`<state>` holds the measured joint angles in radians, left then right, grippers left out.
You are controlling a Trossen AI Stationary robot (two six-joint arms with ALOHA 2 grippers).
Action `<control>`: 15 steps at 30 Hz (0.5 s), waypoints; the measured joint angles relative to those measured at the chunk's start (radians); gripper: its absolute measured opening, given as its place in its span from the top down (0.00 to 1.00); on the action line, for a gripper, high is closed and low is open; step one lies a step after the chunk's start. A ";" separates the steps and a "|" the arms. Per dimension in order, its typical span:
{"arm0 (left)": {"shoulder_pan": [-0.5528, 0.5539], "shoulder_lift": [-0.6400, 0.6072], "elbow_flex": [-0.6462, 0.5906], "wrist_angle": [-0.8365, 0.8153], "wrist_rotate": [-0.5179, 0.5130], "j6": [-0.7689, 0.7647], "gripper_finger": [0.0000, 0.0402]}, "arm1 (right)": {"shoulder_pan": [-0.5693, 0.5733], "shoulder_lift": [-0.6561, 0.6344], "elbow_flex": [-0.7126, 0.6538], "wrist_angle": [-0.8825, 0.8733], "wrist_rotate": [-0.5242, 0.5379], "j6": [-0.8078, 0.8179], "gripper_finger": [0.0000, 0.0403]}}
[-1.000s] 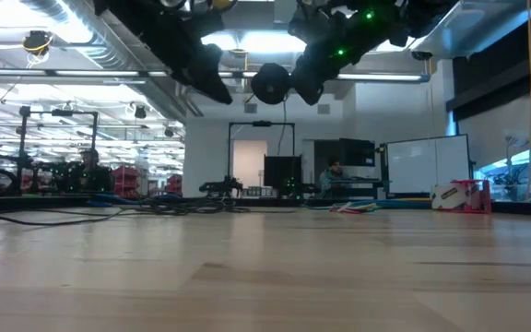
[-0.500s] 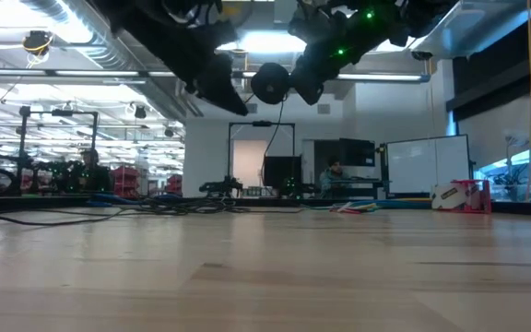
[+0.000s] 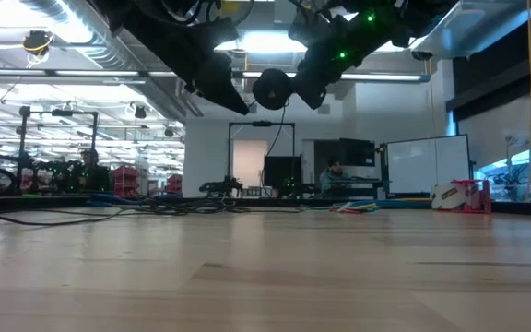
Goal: Coiling cords
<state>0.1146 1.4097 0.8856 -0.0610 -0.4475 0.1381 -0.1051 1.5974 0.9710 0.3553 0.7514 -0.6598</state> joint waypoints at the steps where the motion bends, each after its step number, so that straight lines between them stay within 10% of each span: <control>1: -0.001 0.000 0.000 0.001 0.000 0.002 0.64 | 0.000 0.000 0.000 0.000 0.000 0.000 0.99; 15: 0.002 0.000 0.000 0.003 -0.001 -0.004 0.64 | 0.000 0.000 0.000 0.000 -0.009 0.000 0.99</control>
<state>0.1169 1.4097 0.8856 -0.0578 -0.4480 0.1339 -0.1051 1.5975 0.9710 0.3557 0.7425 -0.6594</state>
